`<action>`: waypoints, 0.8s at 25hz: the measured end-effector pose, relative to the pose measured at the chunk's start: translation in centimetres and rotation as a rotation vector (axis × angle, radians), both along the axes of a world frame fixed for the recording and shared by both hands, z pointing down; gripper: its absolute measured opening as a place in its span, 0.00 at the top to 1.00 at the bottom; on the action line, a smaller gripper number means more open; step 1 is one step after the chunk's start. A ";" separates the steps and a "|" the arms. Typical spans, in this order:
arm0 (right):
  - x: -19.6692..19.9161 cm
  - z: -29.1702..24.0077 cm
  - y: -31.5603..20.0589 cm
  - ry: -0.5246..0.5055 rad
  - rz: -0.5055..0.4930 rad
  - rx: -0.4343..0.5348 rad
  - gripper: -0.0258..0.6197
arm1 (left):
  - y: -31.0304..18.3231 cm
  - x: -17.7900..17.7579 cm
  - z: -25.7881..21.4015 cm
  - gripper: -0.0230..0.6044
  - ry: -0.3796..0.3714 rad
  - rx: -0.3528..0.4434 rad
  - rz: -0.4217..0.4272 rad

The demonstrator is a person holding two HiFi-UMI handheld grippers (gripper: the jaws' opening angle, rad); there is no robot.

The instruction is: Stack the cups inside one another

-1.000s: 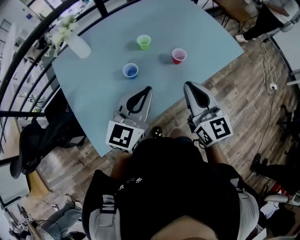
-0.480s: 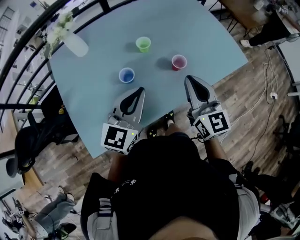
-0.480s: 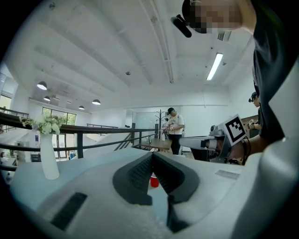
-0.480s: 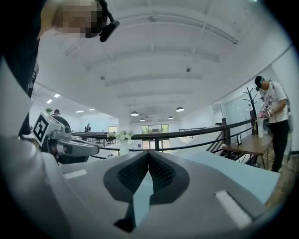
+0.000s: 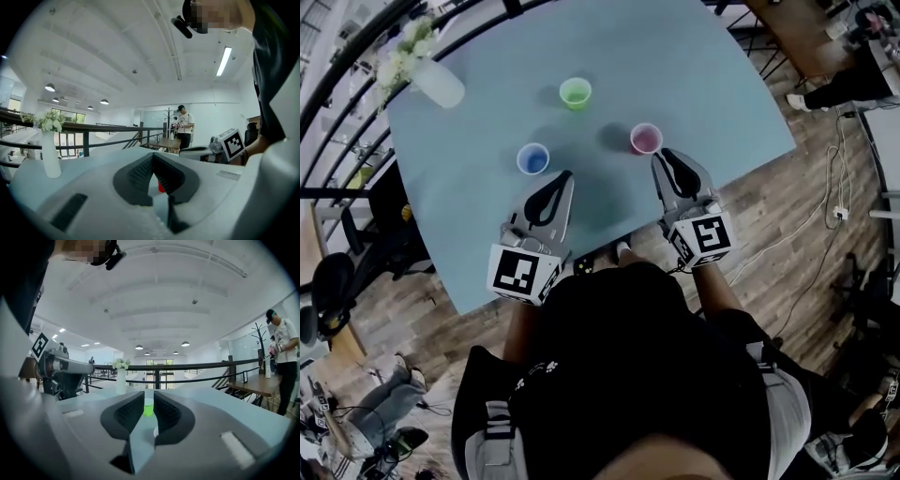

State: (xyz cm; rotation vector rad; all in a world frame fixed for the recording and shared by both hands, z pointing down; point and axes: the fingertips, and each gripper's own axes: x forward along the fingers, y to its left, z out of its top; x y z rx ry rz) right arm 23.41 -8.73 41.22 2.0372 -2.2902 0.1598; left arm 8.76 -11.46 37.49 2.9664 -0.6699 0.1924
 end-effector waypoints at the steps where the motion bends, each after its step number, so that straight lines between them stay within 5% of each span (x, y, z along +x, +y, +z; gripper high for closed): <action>1: 0.1 0.6 -0.4 0.001 -0.010 -0.003 0.84 | -0.4 0.0 0.2 0.99 -0.001 -0.001 -0.011; 20: 3.0 9.8 -5.1 0.057 -0.043 -0.163 0.44 | -2.0 -1.3 0.9 0.99 -0.080 -0.008 -0.178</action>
